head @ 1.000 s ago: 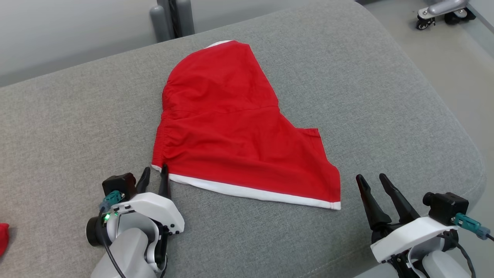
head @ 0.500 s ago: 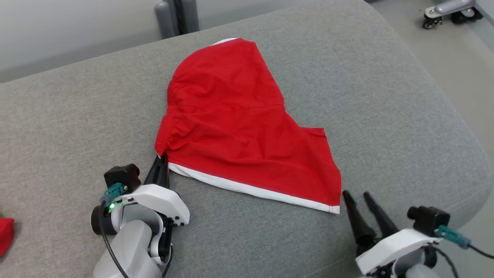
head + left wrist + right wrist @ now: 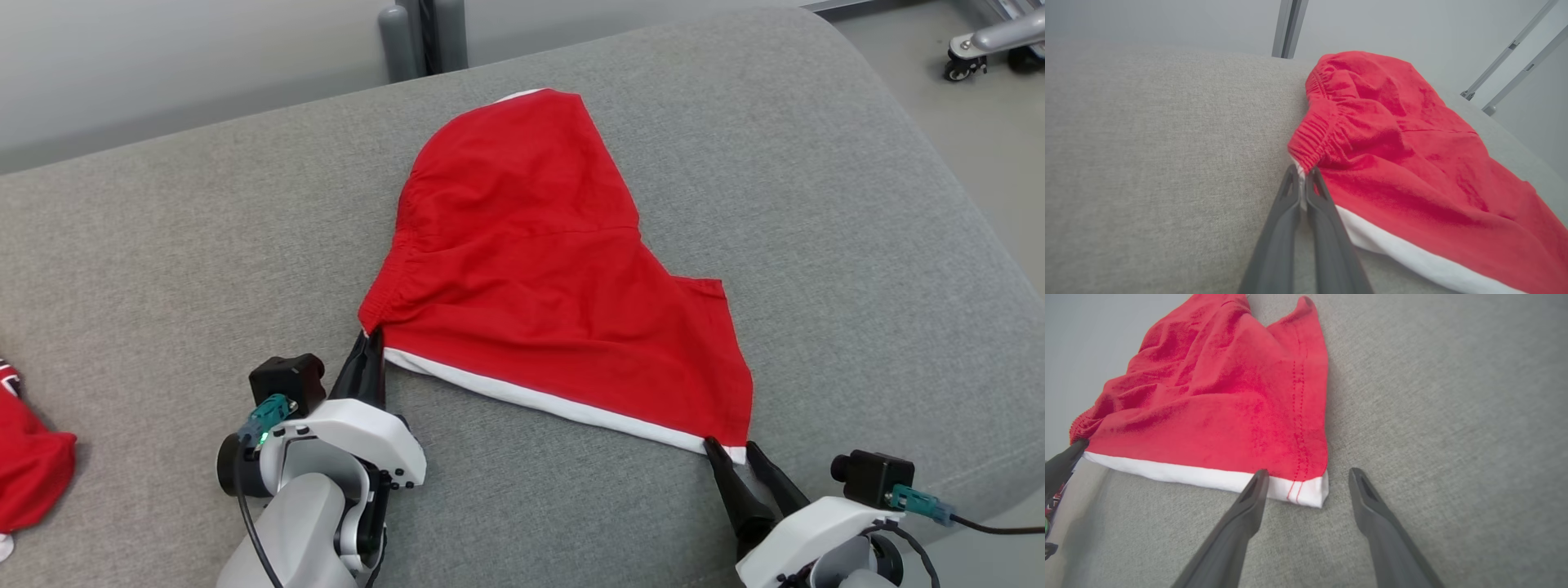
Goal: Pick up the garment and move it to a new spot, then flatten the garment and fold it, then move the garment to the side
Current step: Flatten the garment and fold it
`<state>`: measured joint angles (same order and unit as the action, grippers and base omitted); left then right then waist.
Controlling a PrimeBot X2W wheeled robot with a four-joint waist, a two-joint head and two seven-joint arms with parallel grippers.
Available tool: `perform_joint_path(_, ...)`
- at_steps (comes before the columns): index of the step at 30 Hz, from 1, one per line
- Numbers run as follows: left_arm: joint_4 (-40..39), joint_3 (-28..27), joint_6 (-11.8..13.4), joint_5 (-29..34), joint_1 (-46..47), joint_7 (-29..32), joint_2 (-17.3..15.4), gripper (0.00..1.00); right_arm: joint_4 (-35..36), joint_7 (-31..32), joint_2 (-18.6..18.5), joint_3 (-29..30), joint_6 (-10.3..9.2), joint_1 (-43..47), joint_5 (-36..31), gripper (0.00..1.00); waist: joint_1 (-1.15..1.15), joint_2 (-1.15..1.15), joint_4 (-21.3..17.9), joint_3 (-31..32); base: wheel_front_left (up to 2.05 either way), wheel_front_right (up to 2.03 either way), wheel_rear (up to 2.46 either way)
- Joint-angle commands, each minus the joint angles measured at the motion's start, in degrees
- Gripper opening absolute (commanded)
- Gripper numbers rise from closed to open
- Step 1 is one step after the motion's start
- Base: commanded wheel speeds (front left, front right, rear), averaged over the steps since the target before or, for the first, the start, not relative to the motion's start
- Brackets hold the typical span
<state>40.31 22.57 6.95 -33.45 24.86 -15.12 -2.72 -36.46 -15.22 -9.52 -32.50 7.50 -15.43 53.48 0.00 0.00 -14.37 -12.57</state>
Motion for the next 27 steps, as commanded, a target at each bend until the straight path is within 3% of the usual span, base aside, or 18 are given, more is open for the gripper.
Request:
perform_joint_path(1,-0.48,0.24,0.27,-0.31,-0.34,-0.01,-0.33,0.00,-1.21,0.46,0.15,-2.22,-0.01,-0.71,1.41,0.00,0.00,0.00,0.61,0.04,0.00,0.00,0.00)
perform_joint_path(5,-1.10,1.02,0.00,-0.91,-0.66,-0.01,-0.34,0.00,-0.74,0.21,-0.95,-4.05,-0.01,-2.30,2.94,0.00,0.00,0.00,1.57,0.35,0.00,0.00,0.00)
perform_joint_path(10,-2.54,1.09,-0.71,-1.73,-1.08,-0.01,-0.27,0.00,2.65,0.09,-2.48,-1.67,-0.01,-2.96,3.05,0.00,0.00,0.00,2.38,1.36,0.00,0.00,0.00)
perform_joint_path(12,-4.16,1.33,-3.25,-5.49,-2.04,0.11,-0.28,0.00,5.36,0.09,-3.25,0.07,-0.01,-2.81,1.87,0.00,0.00,0.00,2.75,2.17,0.00,0.00,0.00)
perform_joint_path(16,-5.97,2.23,-5.16,-7.68,-1.23,1.01,-0.32,0.00,11.11,0.07,-5.36,3.81,-0.01,-3.71,-1.73,0.00,0.00,0.00,3.17,4.32,0.00,0.00,0.00)
perform_joint_path(24,-14.26,0.06,-6.90,-13.73,3.19,8.15,-0.62,0.00,18.10,0.06,-11.13,5.64,-0.01,-10.81,-6.83,0.00,0.00,0.00,3.78,8.68,0.00,0.00,0.00)
perform_joint_path(27,-17.76,-2.21,-5.67,-17.66,5.83,11.79,-0.48,0.00,18.90,0.63,-12.93,6.10,-0.01,-14.77,-7.67,0.00,0.00,0.00,3.89,10.16,0.00,0.00,0.00)
